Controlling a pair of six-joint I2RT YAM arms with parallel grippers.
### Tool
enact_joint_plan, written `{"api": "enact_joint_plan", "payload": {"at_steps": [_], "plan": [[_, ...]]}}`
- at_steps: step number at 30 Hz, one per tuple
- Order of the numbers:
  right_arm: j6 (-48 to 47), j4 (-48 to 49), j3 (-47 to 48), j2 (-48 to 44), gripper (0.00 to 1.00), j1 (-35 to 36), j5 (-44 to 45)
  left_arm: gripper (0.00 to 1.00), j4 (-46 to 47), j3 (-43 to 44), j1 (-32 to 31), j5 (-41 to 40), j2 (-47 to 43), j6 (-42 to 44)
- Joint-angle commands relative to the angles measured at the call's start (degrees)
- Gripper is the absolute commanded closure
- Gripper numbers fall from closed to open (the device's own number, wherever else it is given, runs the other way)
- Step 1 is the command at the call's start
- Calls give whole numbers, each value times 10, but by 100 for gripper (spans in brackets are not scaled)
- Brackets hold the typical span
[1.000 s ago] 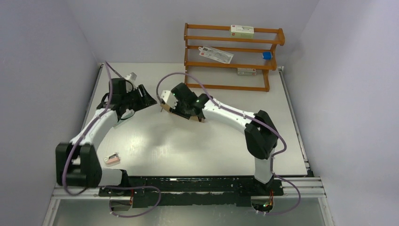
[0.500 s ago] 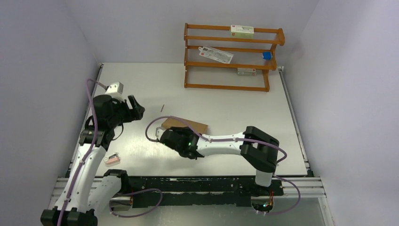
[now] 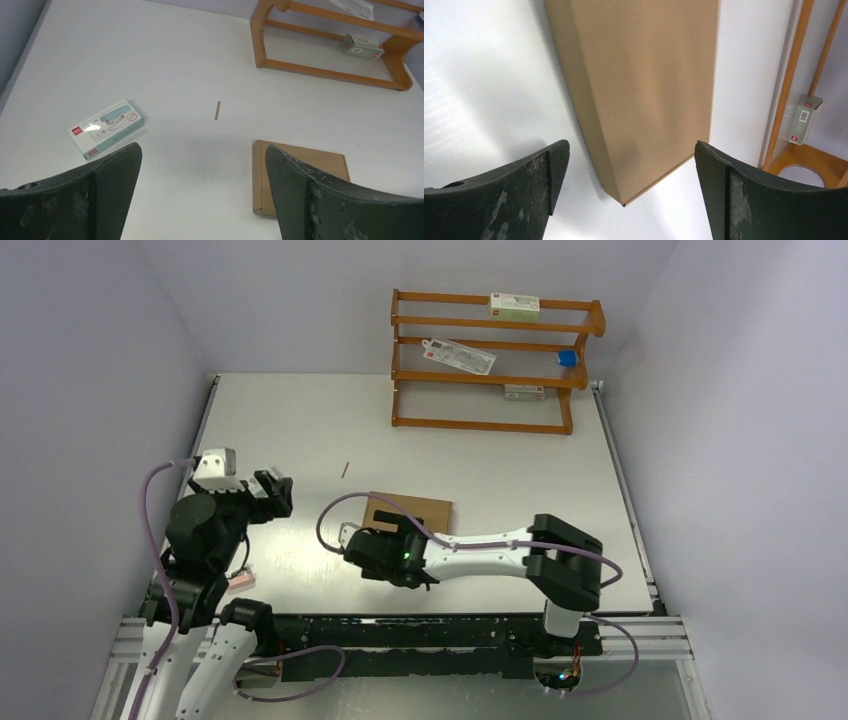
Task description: Fold the paper box
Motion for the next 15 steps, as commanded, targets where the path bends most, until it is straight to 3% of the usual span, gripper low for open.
{"api": "enact_joint_plan", "payload": {"at_steps": [1,8,13,15], "plan": [[43,20,24,-80,0,-13,-6,2,4,-22,-3,-52,-30,-10],[144,125,5,-193,0,-120,25,2,11,-28,-3,-45,-48,1],[259,142,-40,-302,0,-277,-11,2,12,-29,-3,-51,-69,16],[285,115,-47,-343,0,-321,16,2,13,-29,-3,-53,-77,18]]}}
